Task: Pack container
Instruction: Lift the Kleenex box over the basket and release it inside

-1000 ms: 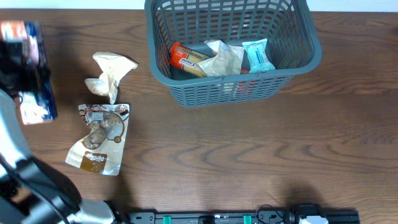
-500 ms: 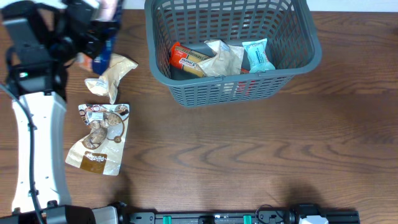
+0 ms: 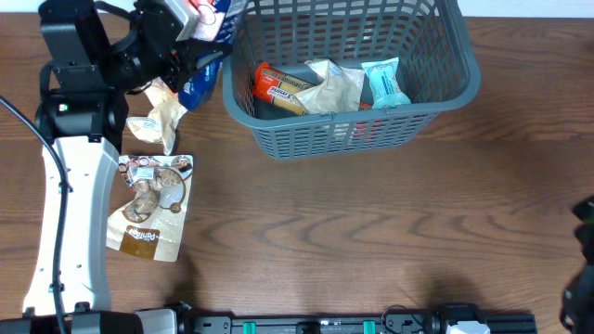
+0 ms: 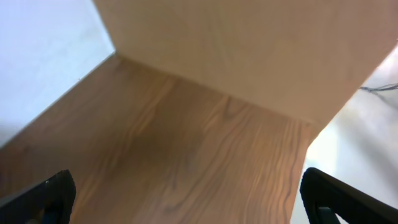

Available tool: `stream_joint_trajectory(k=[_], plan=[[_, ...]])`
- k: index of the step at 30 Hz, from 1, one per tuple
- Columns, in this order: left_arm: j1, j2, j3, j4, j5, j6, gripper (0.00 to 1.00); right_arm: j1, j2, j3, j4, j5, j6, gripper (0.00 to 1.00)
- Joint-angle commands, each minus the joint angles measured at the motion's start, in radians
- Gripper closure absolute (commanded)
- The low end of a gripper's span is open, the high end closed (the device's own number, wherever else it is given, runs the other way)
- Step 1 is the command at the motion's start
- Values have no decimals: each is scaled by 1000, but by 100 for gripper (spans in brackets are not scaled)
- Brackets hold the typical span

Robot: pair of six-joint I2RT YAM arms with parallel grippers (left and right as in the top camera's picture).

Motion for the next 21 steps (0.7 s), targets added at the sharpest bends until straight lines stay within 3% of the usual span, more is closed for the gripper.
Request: stream_joint_trajectory(k=[1,13,21], plan=[[-2,-53,16,34,84,10,94,2,-1,-37,25,-51,25,1],[-76,-108,16,270,83,-25,94,2,-1,-42,124,-117,-28,1],[-214,25,21,578,83,-236,94,2,-1,-42,122,-159,-73,1]])
